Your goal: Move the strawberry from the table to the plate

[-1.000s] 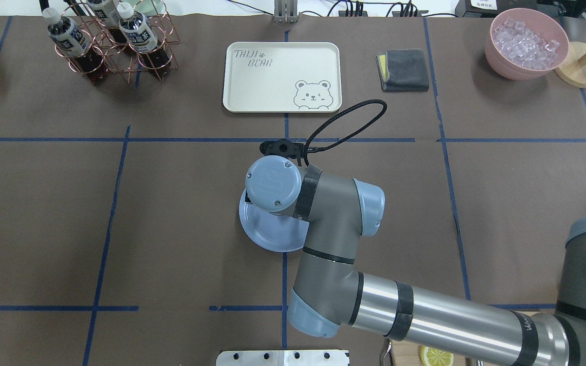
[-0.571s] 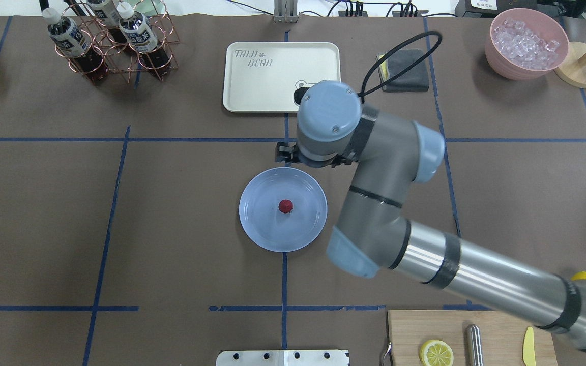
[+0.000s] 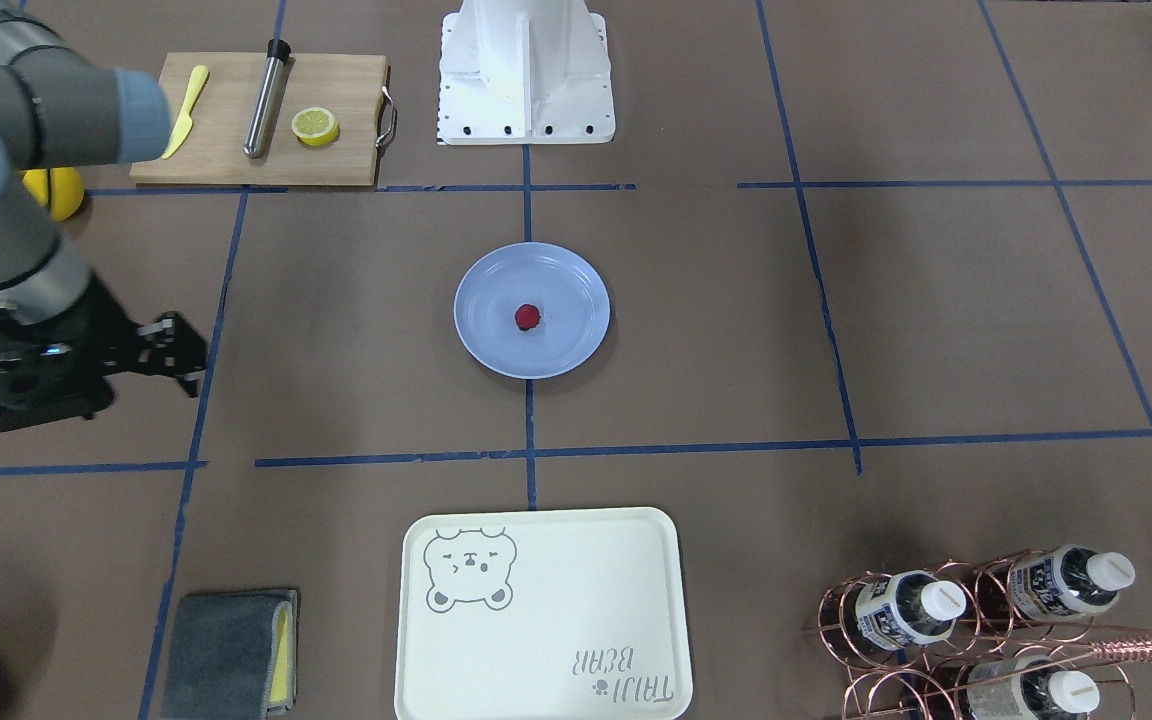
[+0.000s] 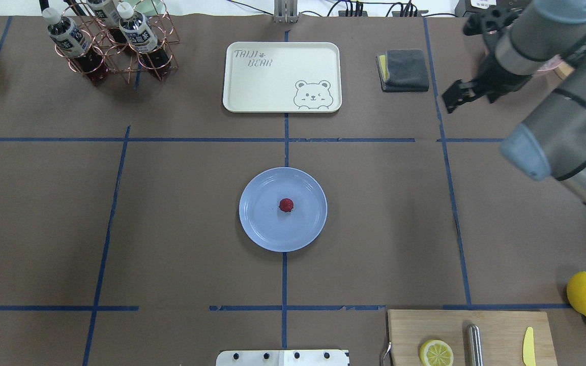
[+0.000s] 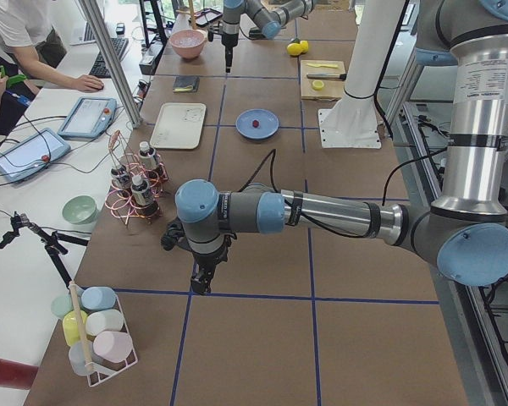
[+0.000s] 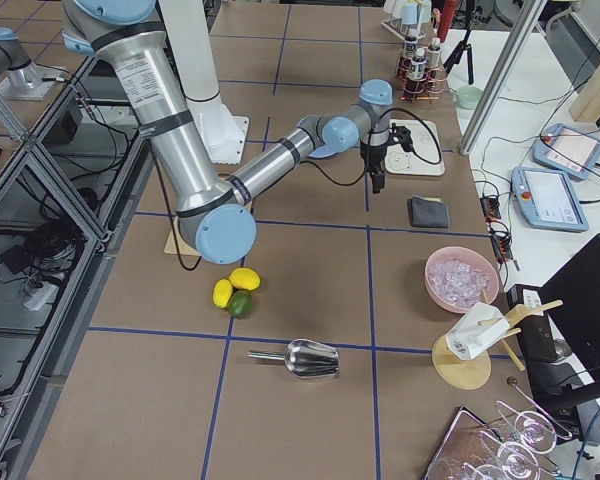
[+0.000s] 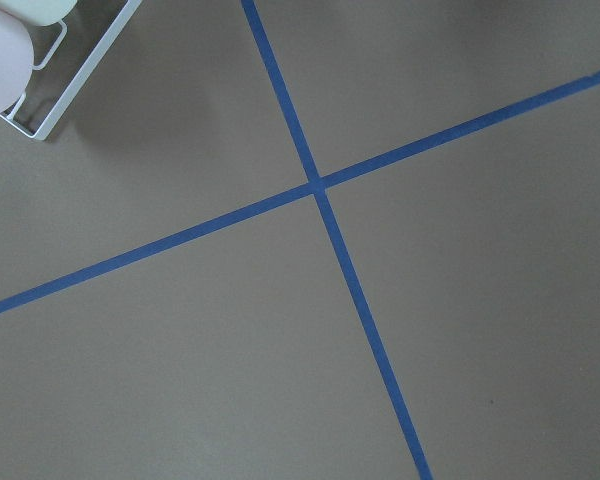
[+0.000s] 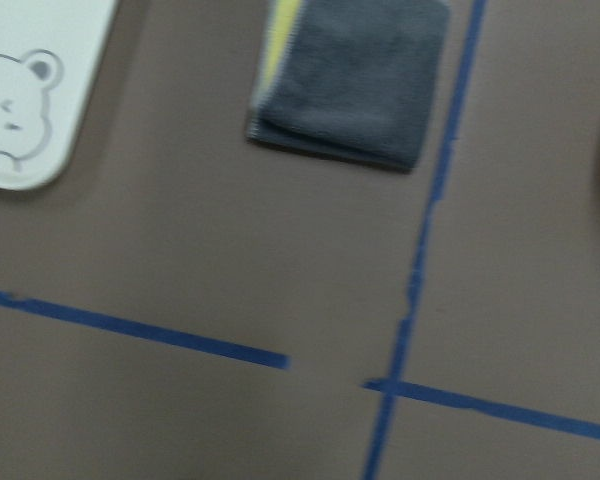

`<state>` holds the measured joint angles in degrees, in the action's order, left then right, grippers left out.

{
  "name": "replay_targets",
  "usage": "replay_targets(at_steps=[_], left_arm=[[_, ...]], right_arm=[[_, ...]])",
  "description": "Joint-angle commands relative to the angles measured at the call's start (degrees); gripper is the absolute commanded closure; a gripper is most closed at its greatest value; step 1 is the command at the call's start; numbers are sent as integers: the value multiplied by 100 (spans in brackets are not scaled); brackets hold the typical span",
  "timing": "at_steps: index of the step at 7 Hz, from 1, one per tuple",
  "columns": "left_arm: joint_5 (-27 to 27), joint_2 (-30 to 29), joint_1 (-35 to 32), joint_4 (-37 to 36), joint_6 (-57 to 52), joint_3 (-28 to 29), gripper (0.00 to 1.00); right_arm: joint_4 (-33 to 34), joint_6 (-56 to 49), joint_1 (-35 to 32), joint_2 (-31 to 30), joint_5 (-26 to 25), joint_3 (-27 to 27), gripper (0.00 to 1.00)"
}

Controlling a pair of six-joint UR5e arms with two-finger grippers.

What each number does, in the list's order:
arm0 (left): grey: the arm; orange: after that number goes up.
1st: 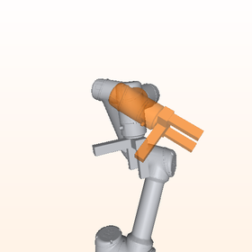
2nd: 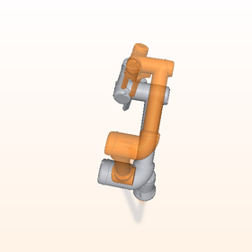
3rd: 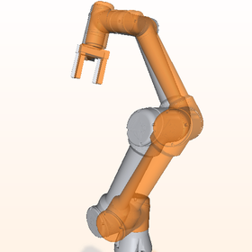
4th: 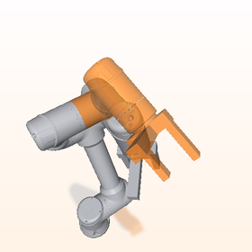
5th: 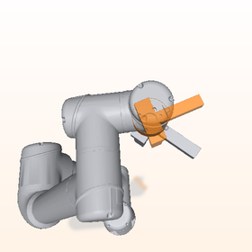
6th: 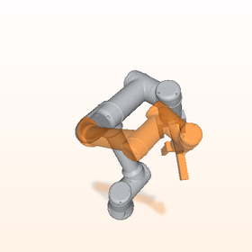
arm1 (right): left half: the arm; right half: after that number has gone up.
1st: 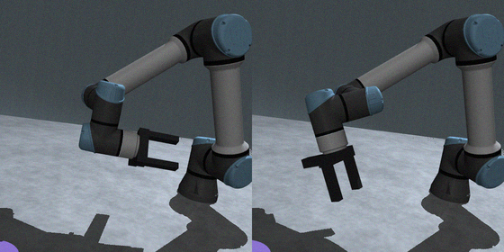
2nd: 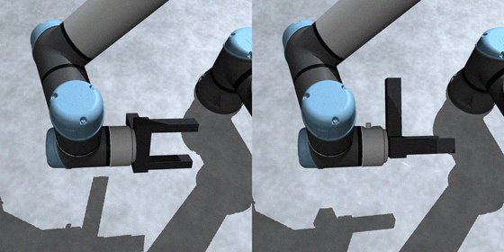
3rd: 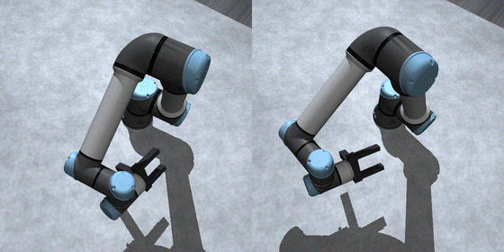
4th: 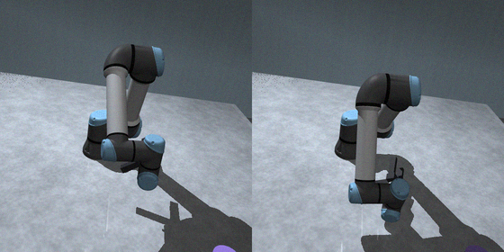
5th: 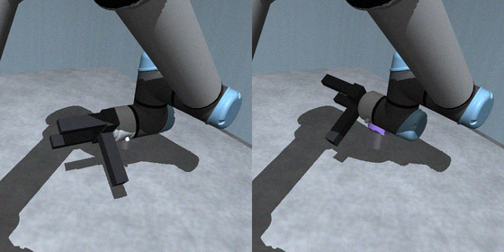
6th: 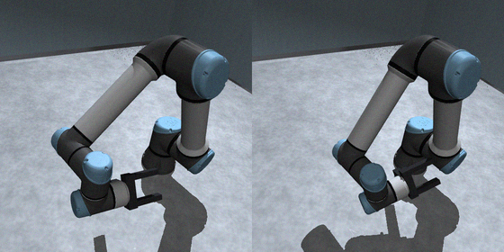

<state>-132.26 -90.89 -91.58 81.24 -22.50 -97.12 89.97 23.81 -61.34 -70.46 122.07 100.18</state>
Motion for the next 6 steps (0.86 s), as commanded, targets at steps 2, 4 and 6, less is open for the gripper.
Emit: replay_targets(at_steps=[2, 4, 6], left_arm=[[-10, 2, 0, -12, 0, 0, 0], [-10, 2, 0, -12, 0, 0, 0], [-1, 2, 0, -38, 0, 0, 0]], right_arm=[[-32, -2511, -1676, -2070, 318, -33, 0], [-15, -3116, -2388, -2654, 298, -51, 0], [-15, -3243, -2716, -2850, 765, -33, 0]])
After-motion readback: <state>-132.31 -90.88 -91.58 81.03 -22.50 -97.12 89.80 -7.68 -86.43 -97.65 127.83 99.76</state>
